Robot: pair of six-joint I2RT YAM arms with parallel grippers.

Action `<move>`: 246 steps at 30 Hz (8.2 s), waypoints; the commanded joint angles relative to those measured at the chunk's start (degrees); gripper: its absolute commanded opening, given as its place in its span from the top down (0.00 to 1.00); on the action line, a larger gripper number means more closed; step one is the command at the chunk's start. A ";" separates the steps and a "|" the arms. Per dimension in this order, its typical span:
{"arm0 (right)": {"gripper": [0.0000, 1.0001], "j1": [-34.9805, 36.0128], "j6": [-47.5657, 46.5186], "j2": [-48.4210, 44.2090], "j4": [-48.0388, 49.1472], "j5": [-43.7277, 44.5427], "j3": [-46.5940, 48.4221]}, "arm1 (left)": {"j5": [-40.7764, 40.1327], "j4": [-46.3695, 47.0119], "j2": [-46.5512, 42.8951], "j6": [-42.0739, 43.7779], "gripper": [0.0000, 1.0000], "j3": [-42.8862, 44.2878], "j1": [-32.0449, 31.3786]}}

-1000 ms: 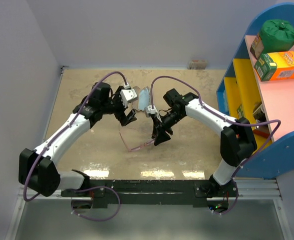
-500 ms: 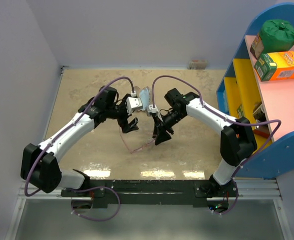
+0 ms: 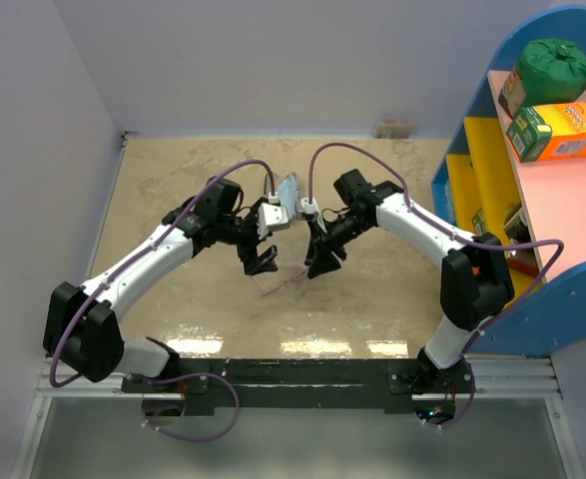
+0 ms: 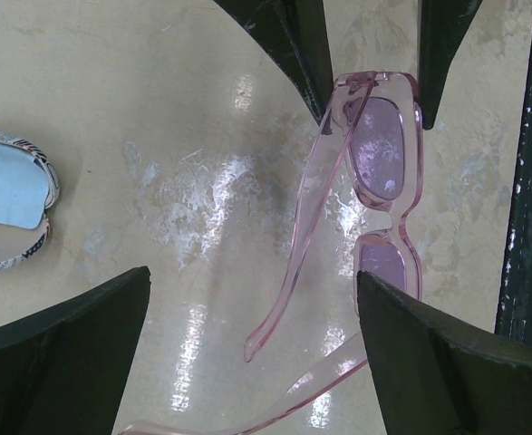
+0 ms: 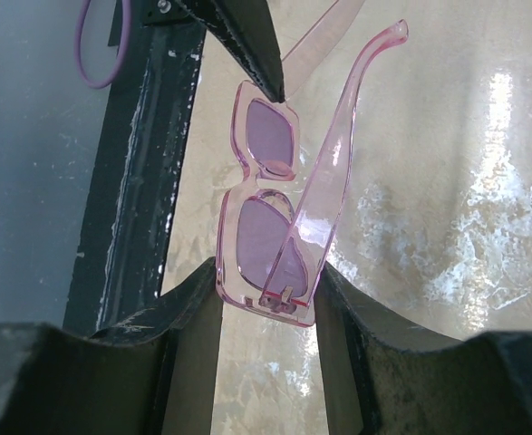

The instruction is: Organize the sunglasses

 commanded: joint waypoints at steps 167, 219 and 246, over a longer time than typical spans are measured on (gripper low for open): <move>0.36 15.94 14.98 11.96 22.98 40.96 0.46 | -5.66 15.32 -20.84 -3.05 0.00 -24.19 24.16; 1.00 15.94 13.22 7.12 20.96 34.81 -0.51 | -2.93 13.91 -19.43 -1.82 0.00 -24.01 24.34; 1.00 15.94 10.16 -0.69 12.00 31.82 2.48 | -3.19 14.17 -18.91 -2.52 0.00 -23.75 24.78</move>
